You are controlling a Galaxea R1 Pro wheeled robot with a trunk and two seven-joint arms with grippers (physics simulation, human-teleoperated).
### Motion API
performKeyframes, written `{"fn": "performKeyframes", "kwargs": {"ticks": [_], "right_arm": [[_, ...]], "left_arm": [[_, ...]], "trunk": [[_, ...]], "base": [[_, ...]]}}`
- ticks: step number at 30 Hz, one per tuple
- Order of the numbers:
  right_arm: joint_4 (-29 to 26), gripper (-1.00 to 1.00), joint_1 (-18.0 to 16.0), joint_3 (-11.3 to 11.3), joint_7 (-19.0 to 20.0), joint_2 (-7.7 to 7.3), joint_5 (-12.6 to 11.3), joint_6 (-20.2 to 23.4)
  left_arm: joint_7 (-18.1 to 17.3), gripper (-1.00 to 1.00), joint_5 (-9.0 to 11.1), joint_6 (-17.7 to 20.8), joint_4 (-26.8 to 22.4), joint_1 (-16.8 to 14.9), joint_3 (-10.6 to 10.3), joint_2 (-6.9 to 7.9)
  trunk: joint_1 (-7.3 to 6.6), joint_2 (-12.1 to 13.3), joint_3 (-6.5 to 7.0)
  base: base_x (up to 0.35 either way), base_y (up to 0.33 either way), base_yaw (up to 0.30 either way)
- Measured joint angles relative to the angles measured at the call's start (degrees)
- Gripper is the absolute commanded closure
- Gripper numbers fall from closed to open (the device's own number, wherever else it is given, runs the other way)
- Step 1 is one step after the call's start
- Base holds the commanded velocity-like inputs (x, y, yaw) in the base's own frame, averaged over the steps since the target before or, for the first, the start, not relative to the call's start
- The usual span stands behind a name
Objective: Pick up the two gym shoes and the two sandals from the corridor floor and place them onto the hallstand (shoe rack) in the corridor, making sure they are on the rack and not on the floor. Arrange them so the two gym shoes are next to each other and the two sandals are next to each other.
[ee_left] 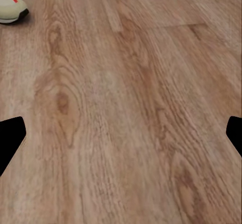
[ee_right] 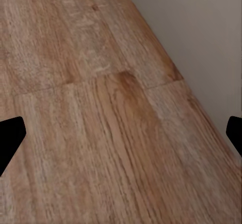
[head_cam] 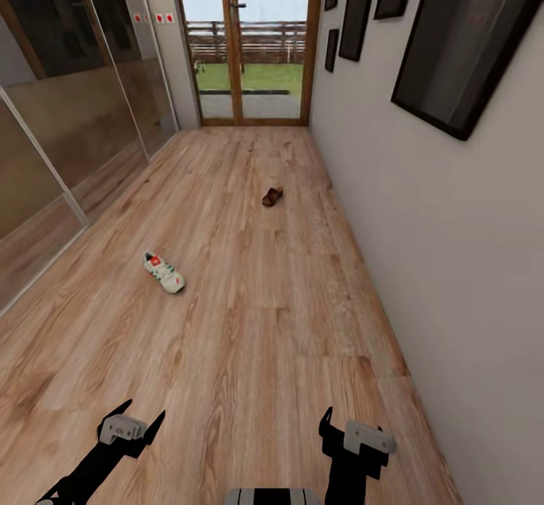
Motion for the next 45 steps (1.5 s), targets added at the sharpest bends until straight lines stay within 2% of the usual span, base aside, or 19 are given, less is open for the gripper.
{"fn": "performKeyframes", "kwargs": {"ticks": [45], "right_arm": [[0.0,-1.0,0.0,0.0,0.0,0.01,0.0,0.0]], "left_arm": [[0.0,-1.0,0.0,0.0,0.0,0.0,0.0,0.0]], "trunk": [[0.0,0.0,0.0]], "base": [[0.326,0.0,0.0]]}}
